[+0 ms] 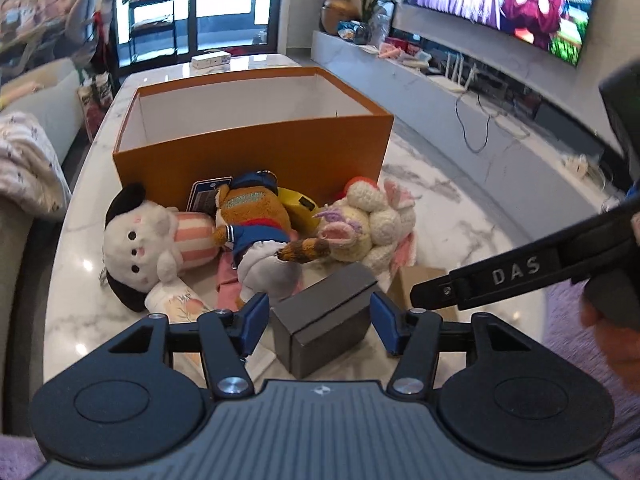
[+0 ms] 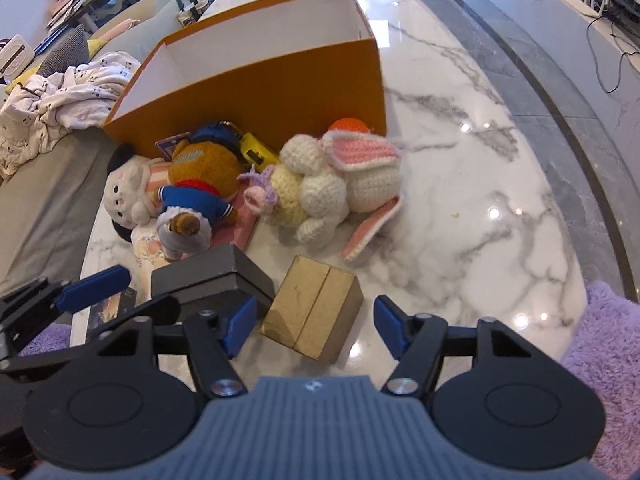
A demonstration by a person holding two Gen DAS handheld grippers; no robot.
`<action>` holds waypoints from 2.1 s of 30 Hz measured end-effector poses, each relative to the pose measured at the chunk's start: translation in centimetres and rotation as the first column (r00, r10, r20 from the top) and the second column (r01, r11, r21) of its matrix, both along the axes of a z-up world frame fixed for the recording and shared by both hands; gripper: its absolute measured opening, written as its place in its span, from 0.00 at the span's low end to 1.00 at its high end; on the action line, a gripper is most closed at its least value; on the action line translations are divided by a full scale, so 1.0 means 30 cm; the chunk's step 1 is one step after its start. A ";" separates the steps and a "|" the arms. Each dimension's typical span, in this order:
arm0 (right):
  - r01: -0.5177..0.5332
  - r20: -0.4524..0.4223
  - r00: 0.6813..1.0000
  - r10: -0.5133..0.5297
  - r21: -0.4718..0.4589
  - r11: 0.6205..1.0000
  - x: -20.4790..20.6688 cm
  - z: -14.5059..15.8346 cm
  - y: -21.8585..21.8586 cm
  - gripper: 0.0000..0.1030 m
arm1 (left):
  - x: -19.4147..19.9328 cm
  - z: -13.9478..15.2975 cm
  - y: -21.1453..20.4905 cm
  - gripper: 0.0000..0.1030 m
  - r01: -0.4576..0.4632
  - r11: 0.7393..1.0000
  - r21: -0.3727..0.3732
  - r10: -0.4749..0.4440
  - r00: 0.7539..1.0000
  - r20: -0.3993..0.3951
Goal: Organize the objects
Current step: 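Grasp the dark gray box with the left gripper while the right gripper grasps the tan cardboard box, then lift both boxes and carry them over the open orange box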
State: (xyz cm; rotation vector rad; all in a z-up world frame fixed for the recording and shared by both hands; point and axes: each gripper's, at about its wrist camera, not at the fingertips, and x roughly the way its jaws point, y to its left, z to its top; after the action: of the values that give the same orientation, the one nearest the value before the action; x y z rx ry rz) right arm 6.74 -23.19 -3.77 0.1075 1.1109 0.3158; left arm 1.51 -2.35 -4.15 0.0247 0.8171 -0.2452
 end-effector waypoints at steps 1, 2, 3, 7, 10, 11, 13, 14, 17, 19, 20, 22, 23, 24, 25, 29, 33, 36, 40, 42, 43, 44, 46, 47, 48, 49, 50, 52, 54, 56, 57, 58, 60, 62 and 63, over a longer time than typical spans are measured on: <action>-0.004 -0.005 1.000 0.004 0.002 1.000 0.003 -0.005 0.003 0.65 | 0.004 -0.008 -0.004 0.64 0.009 1.000 0.015 -0.009 1.000 0.000; -0.006 -0.010 1.000 0.006 0.004 1.000 0.006 -0.010 0.007 0.65 | 0.009 -0.015 -0.008 0.64 0.018 1.000 0.026 -0.018 1.000 0.000; -0.008 -0.016 1.000 0.008 0.007 1.000 0.010 -0.014 0.009 0.65 | 0.015 -0.023 -0.011 0.64 0.029 0.999 0.030 -0.029 1.000 -0.004; -0.003 -0.043 0.999 0.004 0.018 1.000 0.031 -0.038 0.011 0.65 | 0.038 -0.051 -0.013 0.68 0.055 0.998 0.029 -0.055 0.998 -0.024; -0.001 -0.060 0.998 0.003 0.025 1.000 0.044 -0.054 0.013 0.65 | 0.055 -0.067 -0.022 0.68 0.079 0.996 0.029 -0.078 0.995 -0.059; -0.003 -0.063 0.998 0.005 0.022 1.000 0.047 -0.058 0.016 0.65 | 0.058 -0.071 -0.029 0.68 0.097 0.995 0.032 -0.095 0.993 -0.074; -0.007 -0.064 0.998 0.008 0.013 1.000 0.052 -0.065 0.017 0.56 | 0.061 -0.075 -0.038 0.63 0.115 0.993 0.025 -0.112 0.988 -0.105; -0.009 -0.066 0.998 0.011 0.021 1.000 0.056 -0.067 0.014 0.55 | 0.061 -0.076 -0.040 0.61 0.120 0.993 0.015 -0.117 0.985 -0.124; -0.012 -0.070 0.997 0.014 0.025 1.000 0.064 -0.068 0.005 0.54 | 0.062 -0.077 -0.050 0.55 0.156 0.987 -0.037 -0.160 0.974 -0.163; -0.016 -0.068 0.998 0.017 0.022 1.000 0.066 -0.067 -0.001 0.54 | 0.062 -0.076 -0.062 0.54 0.175 0.982 -0.065 -0.183 0.968 -0.169; -0.018 -0.067 0.998 0.020 0.019 1.000 0.067 -0.066 0.000 0.54 | 0.066 -0.080 -0.069 0.54 0.170 0.983 -0.068 -0.180 0.968 -0.173; -0.030 -0.065 0.997 0.031 0.006 1.000 0.063 -0.064 0.007 0.54 | 0.080 -0.093 -0.080 0.55 0.136 0.990 -0.044 -0.142 0.971 -0.193; -0.033 -0.058 0.998 0.033 -0.002 0.999 0.060 -0.062 0.012 0.54 | 0.085 -0.100 -0.084 0.55 0.119 0.993 -0.023 -0.121 0.974 -0.194; -0.037 -0.052 0.998 0.036 -0.013 0.999 0.057 -0.061 0.018 0.55 | 0.088 -0.107 -0.088 0.55 0.105 0.994 -0.005 -0.104 0.976 -0.192; -0.042 -0.047 0.998 0.041 -0.025 0.999 0.054 -0.062 0.024 0.57 | 0.092 -0.110 -0.089 0.55 0.097 0.995 0.002 -0.095 0.977 -0.190; -0.040 -0.061 0.997 0.038 -0.031 0.999 0.057 -0.083 0.033 0.59 | 0.097 -0.115 -0.076 0.50 0.081 0.996 -0.026 -0.085 0.977 -0.197; -0.024 -0.075 0.997 0.023 -0.014 1.000 0.057 -0.100 0.030 0.57 | 0.090 -0.106 -0.062 0.38 0.057 0.998 -0.006 -0.057 0.980 -0.190; -0.020 -0.067 0.998 0.019 -0.016 1.000 0.054 -0.097 0.028 0.55 | 0.084 -0.093 -0.044 0.37 0.033 0.999 -0.023 -0.036 0.984 -0.175; -0.021 -0.027 0.999 0.020 -0.039 0.999 0.043 -0.076 0.028 0.51 | 0.070 -0.066 -0.024 0.37 0.014 0.998 -0.058 -0.022 0.989 -0.148; -0.020 -0.004 1.000 0.020 -0.036 0.999 0.036 -0.055 0.023 0.50 | 0.061 -0.050 -0.016 0.37 0.003 0.998 -0.070 -0.013 0.991 -0.135; -0.021 0.009 1.000 0.021 -0.033 0.999 0.033 -0.042 0.020 0.50 | 0.056 -0.039 -0.013 0.37 -0.001 0.997 -0.074 -0.008 0.992 -0.124; -0.019 0.023 1.000 0.020 -0.031 0.999 0.030 -0.027 0.017 0.50 | 0.049 -0.025 -0.010 0.37 -0.006 0.997 -0.080 -0.004 0.993 -0.114; -0.017 0.057 0.998 0.019 -0.030 0.999 0.023 0.004 0.012 0.49 | 0.038 0.005 -0.003 0.37 -0.007 0.995 -0.104 -0.002 0.996 -0.087; -0.017 0.074 0.997 0.019 -0.030 0.999 0.020 0.020 0.011 0.49 | 0.033 0.021 0.003 0.37 -0.010 0.993 -0.118 0.001 0.997 -0.074; -0.015 0.091 0.996 0.018 -0.029 0.999 0.018 0.037 0.008 0.49 | 0.029 0.037 0.006 0.37 -0.013 0.991 -0.132 0.005 0.998 -0.061; -0.014 0.109 0.994 0.017 -0.029 0.999 0.015 0.054 0.005 0.49 | 0.025 0.054 0.013 0.37 -0.019 0.989 -0.145 0.012 0.999 -0.047; -0.014 0.125 0.992 0.017 -0.028 1.000 0.012 0.070 0.003 0.49 | 0.021 0.072 0.021 0.37 -0.024 0.987 -0.158 0.019 0.999 -0.032; -0.013 0.147 0.989 0.015 -0.013 1.000 0.006 0.103 -0.005 0.49 | 0.017 0.109 0.040 0.37 -0.035 0.983 -0.181 0.035 0.999 -0.003; -0.014 0.159 0.987 0.011 0.017 1.000 0.008 0.132 -0.011 0.49 | 0.022 0.144 0.058 0.37 -0.054 0.979 -0.196 0.060 0.998 0.027; -0.024 0.168 0.986 0.015 0.055 0.998 0.013 0.165 -0.011 0.49 | 0.036 0.178 0.078 0.37 -0.082 0.977 -0.196 0.095 0.994 0.058; -0.032 0.175 0.984 0.018 0.074 0.997 0.020 0.183 -0.009 0.49 | 0.047 0.193 0.089 0.37 -0.095 0.976 -0.193 0.111 0.991 0.071; -0.039 0.185 0.982 0.022 0.090 0.995 0.026 0.202 -0.004 0.49 | 0.059 0.206 0.100 0.37 -0.109 0.975 -0.192 0.127 0.989 0.081; -0.056 0.216 0.976 0.031 0.112 0.992 0.042 0.242 0.013 0.49 | 0.086 0.230 0.123 0.37 -0.135 0.972 -0.193 0.156 0.983 0.093; -0.075 0.251 0.967 0.042 0.124 0.989 0.068 0.280 0.040 0.49 | 0.120 0.246 0.156 0.37 -0.160 0.967 -0.200 0.182 0.979 0.095; -0.087 0.268 0.962 0.049 0.131 0.988 0.082 0.296 0.053 0.49 | 0.138 0.253 0.169 0.37 -0.170 0.965 -0.201 0.192 0.977 0.095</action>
State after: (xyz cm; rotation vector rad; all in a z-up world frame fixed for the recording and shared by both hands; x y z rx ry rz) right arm 9.19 -21.60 5.13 0.1489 0.8282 0.4573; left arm 5.65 2.72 3.44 -0.2156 0.6743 -0.1469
